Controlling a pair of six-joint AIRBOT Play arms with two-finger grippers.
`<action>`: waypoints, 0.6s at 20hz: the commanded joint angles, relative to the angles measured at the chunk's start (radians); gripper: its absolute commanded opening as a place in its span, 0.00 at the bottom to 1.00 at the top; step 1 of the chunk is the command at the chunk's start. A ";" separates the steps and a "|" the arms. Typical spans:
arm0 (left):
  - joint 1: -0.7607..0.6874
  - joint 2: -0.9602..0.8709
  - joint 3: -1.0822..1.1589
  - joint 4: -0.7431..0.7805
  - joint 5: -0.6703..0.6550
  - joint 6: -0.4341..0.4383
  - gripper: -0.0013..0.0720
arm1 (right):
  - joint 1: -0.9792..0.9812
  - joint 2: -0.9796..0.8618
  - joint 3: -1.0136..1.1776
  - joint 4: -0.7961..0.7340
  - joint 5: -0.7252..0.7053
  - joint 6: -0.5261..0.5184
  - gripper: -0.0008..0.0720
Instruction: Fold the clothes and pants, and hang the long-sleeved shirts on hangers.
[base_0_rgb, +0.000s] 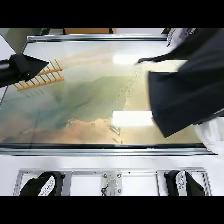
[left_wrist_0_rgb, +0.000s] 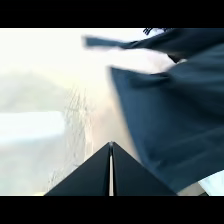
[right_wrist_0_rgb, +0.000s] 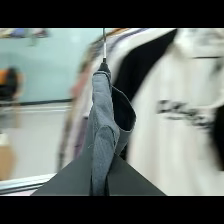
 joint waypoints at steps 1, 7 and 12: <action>0.001 0.006 -0.036 -0.003 0.011 0.003 0.04 | -0.043 0.009 0.010 -0.166 -0.228 0.064 0.02; 0.001 0.006 -0.036 -0.003 0.014 0.006 0.04 | -0.048 -0.018 0.079 -0.165 -0.477 0.062 0.02; 0.001 0.006 -0.036 -0.003 0.005 0.006 0.04 | -0.127 -0.069 0.159 -0.164 -0.476 0.063 0.02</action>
